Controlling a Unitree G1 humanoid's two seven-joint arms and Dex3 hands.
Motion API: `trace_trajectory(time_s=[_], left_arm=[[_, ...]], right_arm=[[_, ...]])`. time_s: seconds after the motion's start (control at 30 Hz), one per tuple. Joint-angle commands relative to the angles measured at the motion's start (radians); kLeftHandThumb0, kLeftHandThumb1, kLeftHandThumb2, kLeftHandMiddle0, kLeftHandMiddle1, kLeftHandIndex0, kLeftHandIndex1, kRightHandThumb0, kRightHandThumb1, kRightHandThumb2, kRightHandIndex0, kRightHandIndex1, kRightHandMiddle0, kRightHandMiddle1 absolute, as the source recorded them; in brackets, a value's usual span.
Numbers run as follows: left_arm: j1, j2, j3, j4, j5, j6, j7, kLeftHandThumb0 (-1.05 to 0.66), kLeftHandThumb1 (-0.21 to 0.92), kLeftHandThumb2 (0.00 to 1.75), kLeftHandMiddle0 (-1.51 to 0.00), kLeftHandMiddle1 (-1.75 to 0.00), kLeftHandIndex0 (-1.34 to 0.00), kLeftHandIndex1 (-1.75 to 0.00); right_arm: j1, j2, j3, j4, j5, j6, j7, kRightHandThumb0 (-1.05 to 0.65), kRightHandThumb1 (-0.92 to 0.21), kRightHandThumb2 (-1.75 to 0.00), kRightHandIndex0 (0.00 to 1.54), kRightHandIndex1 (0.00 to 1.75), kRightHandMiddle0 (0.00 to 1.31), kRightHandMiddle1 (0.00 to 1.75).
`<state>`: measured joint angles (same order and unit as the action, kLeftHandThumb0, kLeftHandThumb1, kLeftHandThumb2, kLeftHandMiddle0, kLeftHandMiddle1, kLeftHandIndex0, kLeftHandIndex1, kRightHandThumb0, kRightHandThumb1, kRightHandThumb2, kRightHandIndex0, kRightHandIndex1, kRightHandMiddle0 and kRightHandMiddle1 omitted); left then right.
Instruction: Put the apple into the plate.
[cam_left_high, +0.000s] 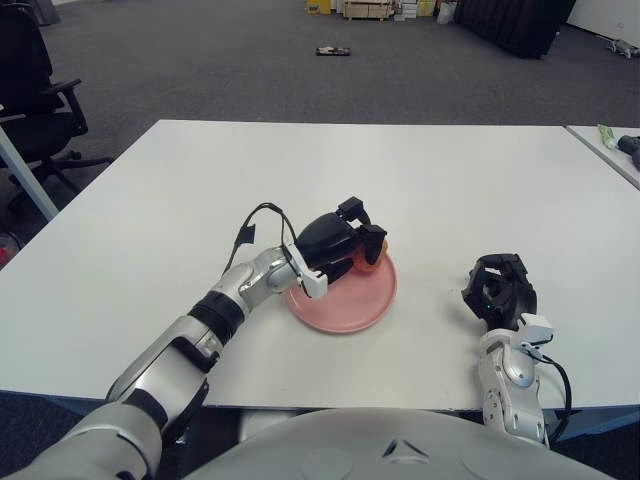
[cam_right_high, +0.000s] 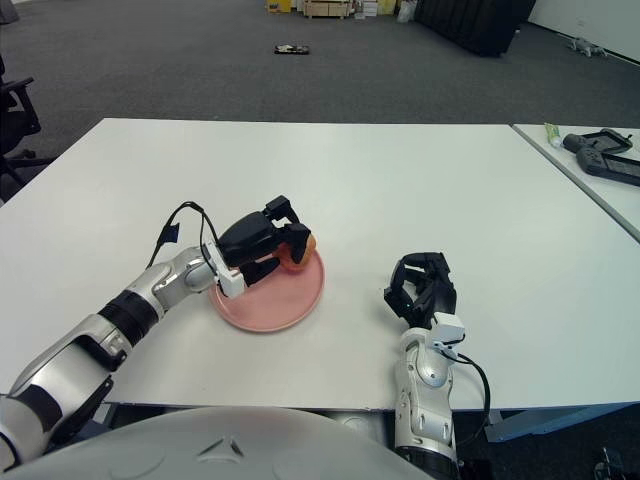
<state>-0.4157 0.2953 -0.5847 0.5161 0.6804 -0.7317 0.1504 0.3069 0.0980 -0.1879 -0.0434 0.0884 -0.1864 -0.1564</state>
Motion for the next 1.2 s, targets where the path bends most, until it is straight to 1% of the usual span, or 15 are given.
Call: trace_trajectory(time_s=[0.0, 0.03, 0.07, 0.1, 0.13, 0.2, 0.23, 0.33, 0.5, 0.63, 0.73, 0.8, 0.97, 1.03, 1.17], left_arm=[[0.043, 0.028, 0.002, 0.006, 0.013, 0.000, -0.023, -0.08, 0.43, 1.14, -0.52, -1.63, -0.40, -1.71], [0.045, 0.031, 0.007, 0.000, 0.009, -0.006, -0.019, -0.19, 0.54, 1.00, -0.40, -1.58, -0.36, -1.72], [0.046, 0.034, 0.011, -0.004, 0.006, -0.009, -0.019, -0.37, 0.55, 0.98, -0.30, -1.52, -0.23, -1.66], [0.049, 0.046, 0.025, -0.025, -0.015, -0.017, -0.035, -0.44, 0.55, 0.98, -0.27, -1.50, -0.18, -1.64], [0.051, 0.056, 0.037, -0.040, -0.031, -0.022, -0.047, -0.61, 0.65, 0.90, -0.14, -1.33, -0.09, -1.43], [0.064, 0.062, 0.055, -0.064, -0.067, -0.029, -0.066, -0.70, 0.73, 0.84, -0.07, -1.19, -0.05, -1.29], [0.073, 0.062, 0.063, -0.068, -0.083, -0.030, -0.070, -0.72, 0.75, 0.82, -0.06, -1.15, -0.04, -1.25], [0.097, 0.065, 0.090, -0.084, -0.121, -0.033, -0.079, -0.80, 0.87, 0.71, -0.01, -0.84, -0.01, -0.98], [0.142, 0.054, 0.148, -0.109, -0.174, -0.028, -0.065, -0.86, 0.91, 0.70, 0.00, -0.54, 0.00, -0.74], [0.194, 0.042, 0.211, -0.133, -0.245, -0.026, -0.056, -0.90, 0.92, 0.78, 0.00, -0.34, 0.00, -0.60], [0.225, 0.048, 0.249, -0.148, -0.277, -0.035, -0.060, -0.92, 0.92, 0.82, 0.00, -0.29, 0.00, -0.58], [0.246, 0.024, 0.277, -0.169, -0.315, -0.023, -0.053, -0.93, 0.92, 0.84, 0.00, -0.29, 0.00, -0.59], [0.295, -0.022, 0.350, -0.315, -0.425, 0.020, -0.061, -0.92, 0.92, 0.87, 0.00, -0.42, 0.00, -0.74], [0.306, -0.037, 0.370, -0.326, -0.422, 0.016, -0.044, -0.91, 0.92, 0.87, 0.00, -0.50, 0.00, -0.80], [0.333, -0.120, 0.421, -0.312, -0.553, 0.077, -0.044, -0.84, 0.92, 0.82, 0.00, -0.59, 0.00, -0.90]], right_arm=[[-0.008, -0.001, 0.003, -0.002, -0.003, 0.000, 0.005, -0.41, -0.55, -1.03, 0.77, 1.75, 0.43, 1.75], [-0.008, -0.001, 0.003, -0.001, 0.000, 0.000, 0.006, -0.41, -0.55, -1.03, 0.77, 1.75, 0.43, 1.75], [-0.008, -0.001, 0.003, -0.001, 0.001, 0.000, 0.007, -0.41, -0.55, -1.03, 0.77, 1.75, 0.43, 1.75], [-0.008, 0.001, 0.003, -0.003, 0.006, 0.000, 0.010, -0.41, -0.55, -1.03, 0.77, 1.75, 0.43, 1.75], [-0.007, 0.003, 0.003, -0.004, 0.010, -0.001, 0.011, -0.41, -0.55, -1.03, 0.76, 1.75, 0.43, 1.75], [-0.007, 0.004, 0.003, -0.006, 0.015, 0.001, 0.015, -0.41, -0.55, -1.03, 0.76, 1.75, 0.43, 1.75], [-0.006, 0.004, 0.003, -0.006, 0.014, 0.000, 0.015, -0.41, -0.55, -1.03, 0.76, 1.75, 0.43, 1.75], [-0.005, 0.003, 0.004, -0.003, 0.007, -0.002, 0.012, -0.41, -0.56, -1.02, 0.76, 1.75, 0.42, 1.75], [-0.007, -0.001, 0.003, 0.007, -0.007, -0.013, 0.009, -0.41, -0.56, -1.01, 0.77, 1.75, 0.42, 1.75], [-0.010, 0.001, 0.001, 0.013, 0.002, -0.020, 0.014, -0.41, -0.57, -1.01, 0.76, 1.75, 0.42, 1.75], [-0.013, 0.003, 0.000, 0.015, 0.006, -0.022, 0.014, -0.41, -0.57, -1.01, 0.76, 1.75, 0.42, 1.75], [-0.015, 0.005, -0.001, 0.019, 0.007, -0.024, 0.012, -0.41, -0.57, -1.01, 0.76, 1.75, 0.42, 1.75], [-0.020, 0.011, -0.001, 0.023, 0.008, -0.029, 0.008, -0.41, -0.57, -1.01, 0.76, 1.75, 0.42, 1.75], [-0.020, 0.011, 0.000, 0.023, 0.009, -0.029, 0.008, -0.41, -0.56, -1.01, 0.76, 1.75, 0.42, 1.75], [-0.022, 0.012, 0.002, 0.021, 0.009, -0.026, 0.009, -0.41, -0.57, -1.01, 0.76, 1.75, 0.42, 1.75]])
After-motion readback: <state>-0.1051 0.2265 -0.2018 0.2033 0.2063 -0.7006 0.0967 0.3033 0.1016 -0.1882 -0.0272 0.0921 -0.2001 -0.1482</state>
